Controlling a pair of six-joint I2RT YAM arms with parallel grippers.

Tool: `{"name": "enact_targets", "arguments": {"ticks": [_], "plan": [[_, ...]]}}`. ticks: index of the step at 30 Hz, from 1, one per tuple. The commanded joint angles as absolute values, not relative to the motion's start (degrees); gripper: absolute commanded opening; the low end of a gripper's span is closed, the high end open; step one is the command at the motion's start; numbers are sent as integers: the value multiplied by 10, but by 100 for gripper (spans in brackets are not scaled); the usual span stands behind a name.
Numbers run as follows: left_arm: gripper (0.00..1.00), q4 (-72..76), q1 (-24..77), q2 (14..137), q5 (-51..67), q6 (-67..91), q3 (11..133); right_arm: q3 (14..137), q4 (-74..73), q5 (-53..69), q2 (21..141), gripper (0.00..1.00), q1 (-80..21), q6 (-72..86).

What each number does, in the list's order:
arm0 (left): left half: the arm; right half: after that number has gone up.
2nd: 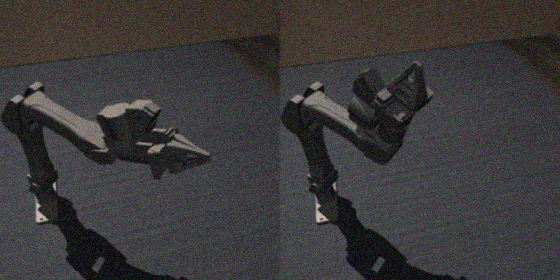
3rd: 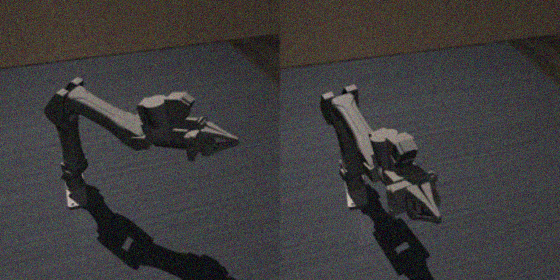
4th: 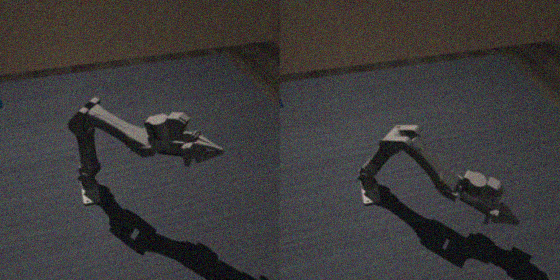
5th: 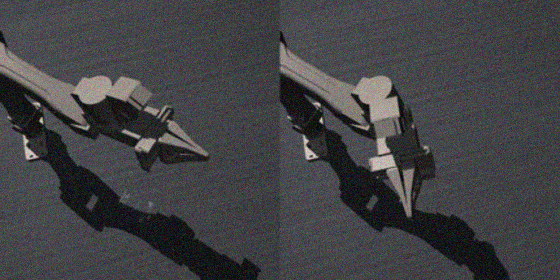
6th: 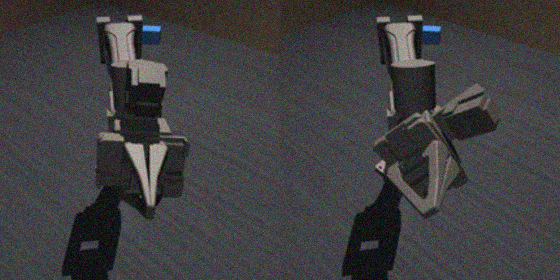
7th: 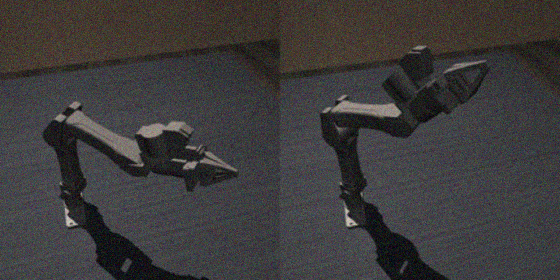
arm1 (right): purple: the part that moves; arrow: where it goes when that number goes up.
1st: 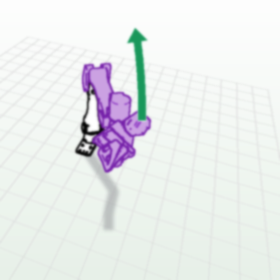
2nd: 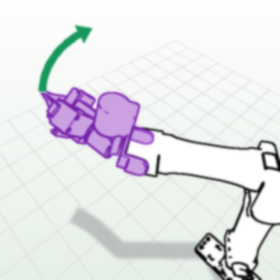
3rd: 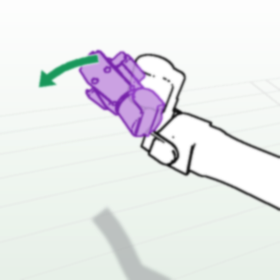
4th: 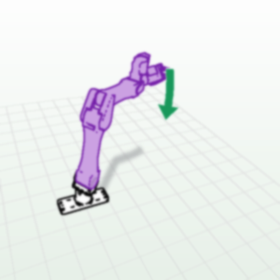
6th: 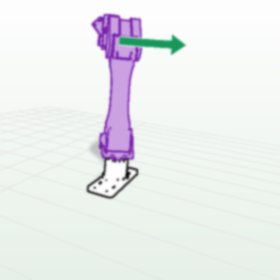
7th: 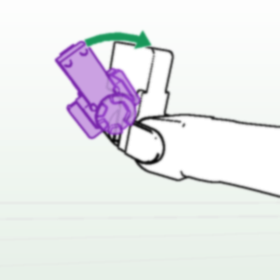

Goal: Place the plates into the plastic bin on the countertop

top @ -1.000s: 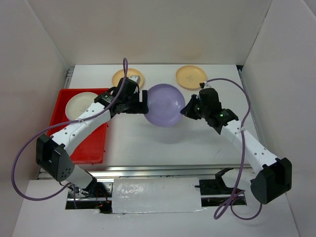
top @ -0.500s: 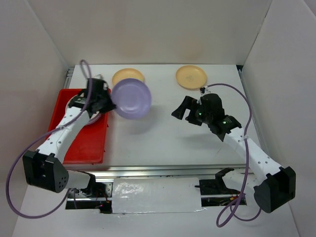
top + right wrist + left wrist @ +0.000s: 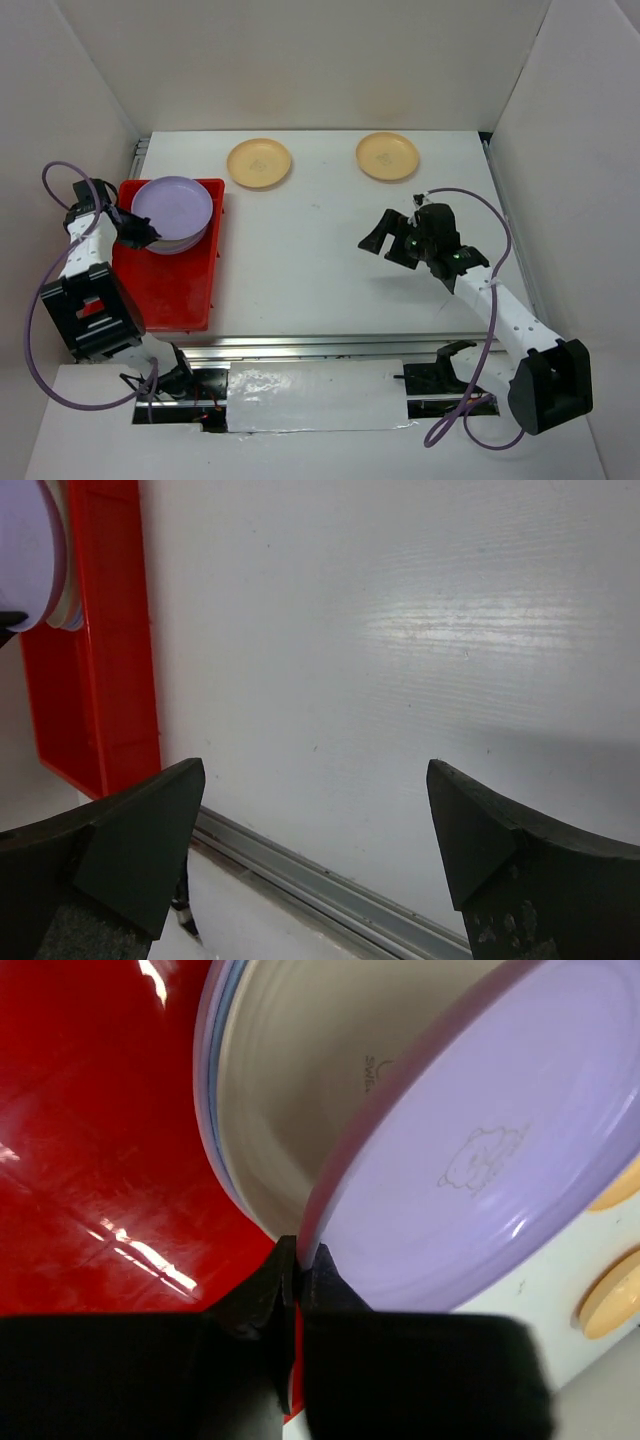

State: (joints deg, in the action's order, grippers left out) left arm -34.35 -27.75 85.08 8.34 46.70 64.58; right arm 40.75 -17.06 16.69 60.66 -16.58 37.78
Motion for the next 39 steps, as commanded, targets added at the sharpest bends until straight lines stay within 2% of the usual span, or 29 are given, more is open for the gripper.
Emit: {"name": "enact_targets", "arguments": {"ticks": [1, 2, 3, 7, 12, 15, 17, 20, 25, 29, 35, 39], "plan": [[16, -346, -282, 866, 136, 474, 688, 408, -132, 191, 603, 100, -159, 359], [35, -348, -282, 862, 133, 475, 689, 409, -134, 192, 605, 100, -157, 357], [99, -352, -286, 857, 131, 476, 690, 410, -133, 194, 604, 100, -156, 356], [99, -376, -301, 790, 92, 469, 691, 417, -132, 191, 602, 100, -150, 354], [99, -412, -274, 627, 10, 429, 706, 427, -99, 163, 639, 100, -114, 382], [99, -418, -245, 567, 48, 376, 694, 474, -68, 86, 713, 100, -75, 429], [99, -432, -210, 544, 91, 327, 680, 513, -62, 51, 809, 100, -51, 477], [99, -460, -152, 518, 110, 276, 662, 603, -40, 51, 950, 100, -4, 528], [99, -454, -85, 456, 120, 248, 614, 734, -25, 100, 1087, 100, 33, 586], [99, -465, -62, 425, 124, 232, 603, 779, 18, 128, 1177, 99, 52, 625], [99, -475, -22, 435, 82, 229, 585, 945, -136, 70, 1278, 85, 44, 606], [99, -468, -6, 440, 79, 236, 575, 997, -183, 68, 1317, 70, 45, 606]]}}
